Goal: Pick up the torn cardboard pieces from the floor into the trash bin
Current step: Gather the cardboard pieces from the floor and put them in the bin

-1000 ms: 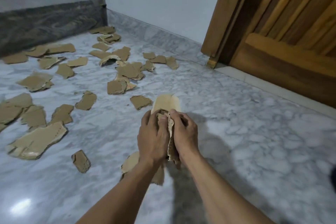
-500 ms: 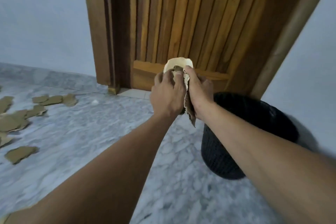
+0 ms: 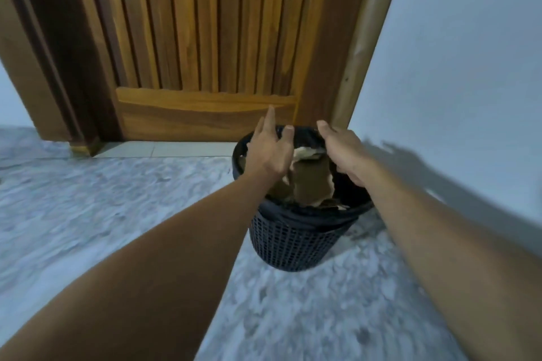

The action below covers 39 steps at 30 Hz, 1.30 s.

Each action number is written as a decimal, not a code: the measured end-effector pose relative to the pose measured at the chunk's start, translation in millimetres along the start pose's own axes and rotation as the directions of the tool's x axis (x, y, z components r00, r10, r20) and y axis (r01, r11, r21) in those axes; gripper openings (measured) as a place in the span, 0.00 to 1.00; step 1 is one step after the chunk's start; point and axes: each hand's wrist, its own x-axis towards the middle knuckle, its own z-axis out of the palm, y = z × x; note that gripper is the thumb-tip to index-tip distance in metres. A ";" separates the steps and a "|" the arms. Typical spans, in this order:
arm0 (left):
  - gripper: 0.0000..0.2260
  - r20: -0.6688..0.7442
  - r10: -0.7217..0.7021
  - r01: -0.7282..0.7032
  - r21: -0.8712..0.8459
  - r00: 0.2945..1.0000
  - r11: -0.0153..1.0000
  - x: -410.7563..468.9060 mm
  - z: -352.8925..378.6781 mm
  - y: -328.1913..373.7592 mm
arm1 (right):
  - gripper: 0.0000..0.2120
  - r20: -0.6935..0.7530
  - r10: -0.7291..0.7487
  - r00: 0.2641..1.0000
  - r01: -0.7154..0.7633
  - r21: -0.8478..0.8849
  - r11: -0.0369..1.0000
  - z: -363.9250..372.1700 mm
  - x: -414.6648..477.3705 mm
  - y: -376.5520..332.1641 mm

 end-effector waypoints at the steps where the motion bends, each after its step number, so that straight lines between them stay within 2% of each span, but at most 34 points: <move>1: 0.29 -0.059 0.038 -0.034 0.080 0.998 0.996 -2.0 -4.3 -5.9 | 0.26 -0.012 -0.042 0.999 0.041 -0.049 0.998 -6.2 2.3 8.4; 3: 0.30 -0.146 0.028 0.016 0.289 0.989 0.957 -1.9 -14.9 -22.1 | 0.23 -0.094 -0.165 0.982 0.143 -0.208 0.968 -19.7 3.2 29.2; 4: 0.32 -0.148 -0.046 0.094 0.339 0.988 0.936 -1.0 -20.0 -29.6 | 0.22 -0.152 -0.208 0.966 0.157 -0.293 0.943 -26.5 2.0 42.7; 6: 0.33 -0.076 -0.251 0.262 0.266 0.965 0.928 -1.0 -27.6 -43.2 | 0.23 -0.257 -0.205 0.944 0.092 -0.392 0.915 -37.3 0.7 70.8; 8: 0.30 -0.023 -0.335 0.333 0.173 0.942 0.927 -4.5 -29.4 -52.0 | 0.27 -0.307 -0.077 0.949 -0.050 -0.386 0.921 -45.3 -0.2 95.6; 9: 0.28 -0.009 -0.354 0.351 0.139 0.935 0.926 -6.5 -29.5 -54.0 | 0.28 -0.291 0.036 0.956 -0.122 -0.283 0.951 -47.2 0.1 103.4; 11: 0.23 0.012 -0.384 0.383 0.025 0.923 0.923 -8.2 -28.9 -53.4 | 0.24 -0.163 0.240 0.957 -0.230 0.078 0.970 -44.1 -1.8 106.3; 13: 0.17 0.035 -0.413 0.415 -0.088 0.910 0.906 -7.8 -30.8 -51.6 | 0.16 -0.044 0.328 0.944 -0.294 0.344 0.892 -37.3 -5.0 97.5; 14: 0.15 0.031 -0.420 0.421 -0.121 0.907 0.899 -9.4 -34.2 -49.3 | 0.15 -0.032 0.327 0.944 -0.290 0.389 0.875 -34.4 -5.3 93.3; 19: 0.17 -0.047 -0.479 0.464 -0.186 0.876 0.866 -25.2 -82.5 -49.2 | 0.13 0.024 0.264 0.964 -0.252 0.392 0.885 -3.6 -7.3 54.1; 24: 0.17 -0.214 -0.493 0.446 -0.232 0.843 0.864 -37.3 -177.7 -66.1 | 0.34 0.070 0.139 0.988 -0.155 0.363 0.919 76.9 1.8 -9.9; 28: 0.15 -0.380 -0.495 0.427 -0.253 0.781 0.868 -61.3 -268.2 -98.6 | 0.26 0.146 -0.002 0.989 -0.052 0.364 0.930 177.6 -4.6 -62.9; 31: 0.12 -0.478 -0.516 0.435 -0.278 0.711 0.857 -74.4 -335.3 -124.9 | 0.29 0.235 -0.067 0.970 -0.018 0.343 0.939 255.1 -16.2 -95.9; 34: 0.13 -0.524 -0.521 0.440 -0.282 0.674 0.853 -84.4 -397.1 -154.3 | 0.34 0.311 -0.091 0.946 -0.019 0.335 0.942 324.8 -26.3 -120.9; 37: 0.19 -0.544 -0.551 0.485 -0.276 0.633 0.830 -95.7 -442.1 -185.9 | 0.33 0.326 -0.130 0.936 0.022 0.314 0.949 379.5 -42.6 -135.4; 39: 0.19 -0.561 -0.561 0.499 -0.279 0.609 0.820 -99.4 -463.6 -203.9 | 0.32 0.347 -0.145 0.927 0.030 0.317 0.948 406.7 -51.5 -142.0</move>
